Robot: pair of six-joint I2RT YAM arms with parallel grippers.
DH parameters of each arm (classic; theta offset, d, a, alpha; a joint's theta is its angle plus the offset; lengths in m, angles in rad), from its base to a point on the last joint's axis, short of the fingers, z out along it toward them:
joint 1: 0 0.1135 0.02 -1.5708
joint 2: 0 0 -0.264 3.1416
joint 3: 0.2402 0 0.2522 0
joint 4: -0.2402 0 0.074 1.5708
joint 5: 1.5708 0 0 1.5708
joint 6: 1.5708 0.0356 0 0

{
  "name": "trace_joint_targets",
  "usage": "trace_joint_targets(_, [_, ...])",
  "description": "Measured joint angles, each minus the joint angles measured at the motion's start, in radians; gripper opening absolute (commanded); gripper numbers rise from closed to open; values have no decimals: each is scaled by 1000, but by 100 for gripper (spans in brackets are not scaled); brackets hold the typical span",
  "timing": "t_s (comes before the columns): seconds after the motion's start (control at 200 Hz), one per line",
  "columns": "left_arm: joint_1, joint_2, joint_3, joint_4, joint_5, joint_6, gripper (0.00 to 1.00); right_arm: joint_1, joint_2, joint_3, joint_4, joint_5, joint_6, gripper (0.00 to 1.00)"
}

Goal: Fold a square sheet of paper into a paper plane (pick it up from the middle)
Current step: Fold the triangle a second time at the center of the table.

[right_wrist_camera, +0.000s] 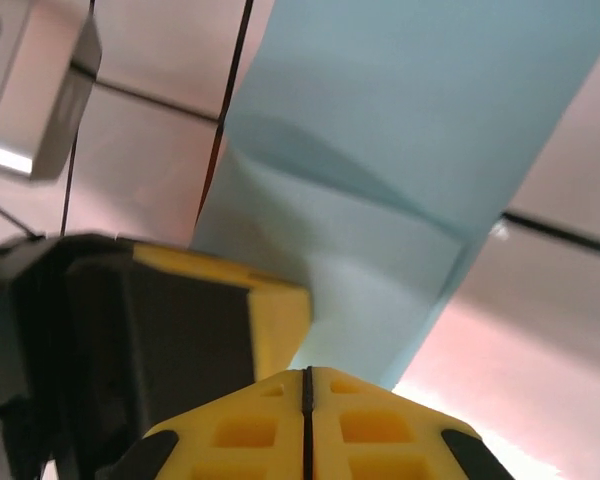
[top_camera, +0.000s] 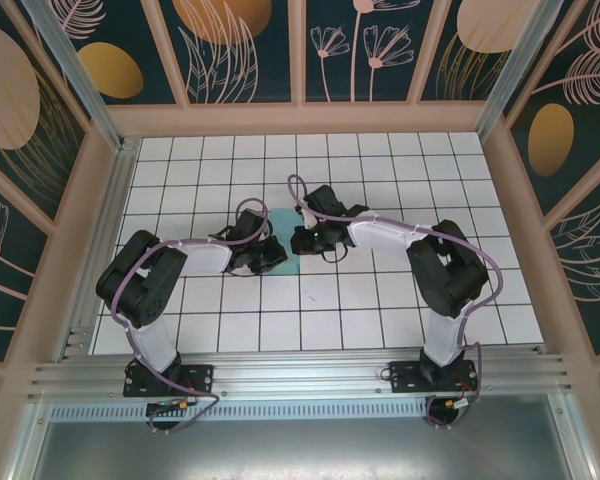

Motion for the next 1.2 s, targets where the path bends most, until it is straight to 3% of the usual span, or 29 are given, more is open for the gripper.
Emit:
trace_joint_targets(0.2, [-7, 0, 7, -15, -18, 0, 10, 26, 26, 0, -2, -63, 24, 5])
trace_joint_targets(1.201, [-10, -22, -54, 75, -31, -61, 3, -3, 51, -50, 65, -131, 40, 4])
